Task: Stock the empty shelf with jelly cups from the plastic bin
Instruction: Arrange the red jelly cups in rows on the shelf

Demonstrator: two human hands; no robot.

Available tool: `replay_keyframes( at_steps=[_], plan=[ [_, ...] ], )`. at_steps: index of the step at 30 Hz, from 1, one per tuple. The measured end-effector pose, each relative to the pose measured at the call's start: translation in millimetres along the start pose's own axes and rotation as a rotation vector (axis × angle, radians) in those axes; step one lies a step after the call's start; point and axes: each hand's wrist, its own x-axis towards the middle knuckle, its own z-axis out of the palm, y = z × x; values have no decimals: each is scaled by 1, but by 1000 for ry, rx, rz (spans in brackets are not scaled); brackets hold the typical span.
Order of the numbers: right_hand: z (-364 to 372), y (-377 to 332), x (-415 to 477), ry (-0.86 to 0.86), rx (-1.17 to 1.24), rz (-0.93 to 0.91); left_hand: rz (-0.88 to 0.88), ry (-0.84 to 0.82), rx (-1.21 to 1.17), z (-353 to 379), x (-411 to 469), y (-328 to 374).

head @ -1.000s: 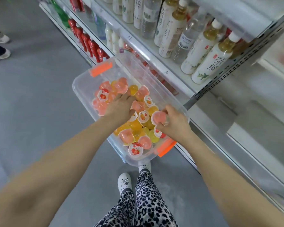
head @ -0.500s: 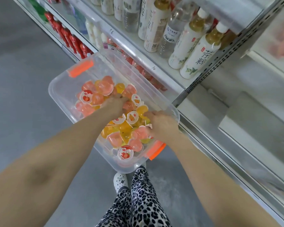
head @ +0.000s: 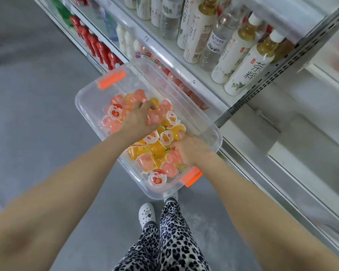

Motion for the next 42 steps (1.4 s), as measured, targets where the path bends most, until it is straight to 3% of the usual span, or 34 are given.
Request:
replay_keyframes(
  at_steps=[2, 8, 14, 21, 29, 42],
  plan=[
    [2, 0, -2, 68, 60, 32, -30, 31, -37, -5, -7, 1],
    [-13, -1, -22, 286, 572, 262, -70, 127, -126, -21, -34, 13],
    [-26, -4, -63, 668, 669, 280, 9, 159, -161, -35, -57, 35],
    [-44, -1, -131, 951, 743, 357, 172, 155, -198, -47, -79, 81],
    [-56, 43, -201, 1107, 728, 521, 364, 71, -254, -40, -70, 157],
    [-108, 212, -316, 1346, 569, 675, 668, 68, -118, 5, -14, 341]
  ],
)
